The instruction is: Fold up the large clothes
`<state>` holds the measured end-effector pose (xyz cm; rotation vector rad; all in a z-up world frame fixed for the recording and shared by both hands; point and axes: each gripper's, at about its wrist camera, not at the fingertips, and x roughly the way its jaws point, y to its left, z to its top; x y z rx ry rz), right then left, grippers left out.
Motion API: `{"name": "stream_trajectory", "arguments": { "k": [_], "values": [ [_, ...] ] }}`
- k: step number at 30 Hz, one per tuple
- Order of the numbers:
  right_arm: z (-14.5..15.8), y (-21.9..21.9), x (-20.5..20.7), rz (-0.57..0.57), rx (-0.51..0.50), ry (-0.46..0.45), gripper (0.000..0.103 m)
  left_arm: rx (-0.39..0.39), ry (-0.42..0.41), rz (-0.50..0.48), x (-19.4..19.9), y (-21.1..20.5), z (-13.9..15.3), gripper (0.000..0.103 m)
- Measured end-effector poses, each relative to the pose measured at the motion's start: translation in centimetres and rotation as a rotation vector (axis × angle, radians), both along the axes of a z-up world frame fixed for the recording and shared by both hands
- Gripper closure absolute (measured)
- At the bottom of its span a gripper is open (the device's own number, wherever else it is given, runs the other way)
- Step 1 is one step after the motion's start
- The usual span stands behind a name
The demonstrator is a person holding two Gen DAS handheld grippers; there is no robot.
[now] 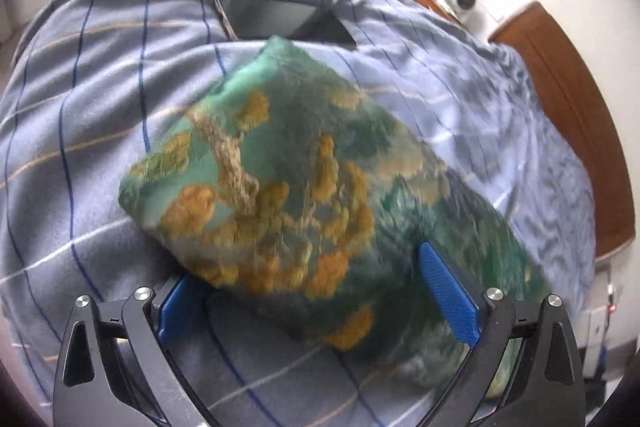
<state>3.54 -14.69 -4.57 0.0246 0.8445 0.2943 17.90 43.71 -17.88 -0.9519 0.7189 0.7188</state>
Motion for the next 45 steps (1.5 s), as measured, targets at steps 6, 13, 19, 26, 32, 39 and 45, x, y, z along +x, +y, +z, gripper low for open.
{"name": "stream_trajectory", "arguments": {
  "k": [6,13,19,26,32,39,45],
  "values": [
    [-0.7,0.0,0.4,0.003,0.011,0.021,0.027,0.105,0.062,-0.061,1.2,-0.6,1.3,0.084],
    [-1.3,-0.7,0.5,-0.008,0.050,0.033,0.027,0.559,0.077,-0.270,3.0,-9.2,10.7,0.089],
    [-1.5,-1.9,0.4,-0.034,0.102,0.030,0.027,0.859,-0.065,-0.574,3.9,-23.0,17.4,0.090],
    [-1.3,-4.1,-0.5,-0.095,0.145,0.009,0.027,0.956,-0.098,-0.854,4.7,-35.6,15.7,0.090],
    [-1.5,-6.0,-0.7,-0.162,0.165,0.009,0.027,0.984,-0.007,-1.019,5.0,-42.5,10.7,0.089],
    [-1.7,-6.3,0.1,-0.158,0.154,0.034,0.027,0.949,0.136,-1.118,5.2,-45.4,4.9,0.084],
    [-0.4,-6.1,4.0,-0.077,0.131,0.096,0.027,0.893,0.116,-1.200,3.1,-46.1,3.7,0.022]
  ]
}}
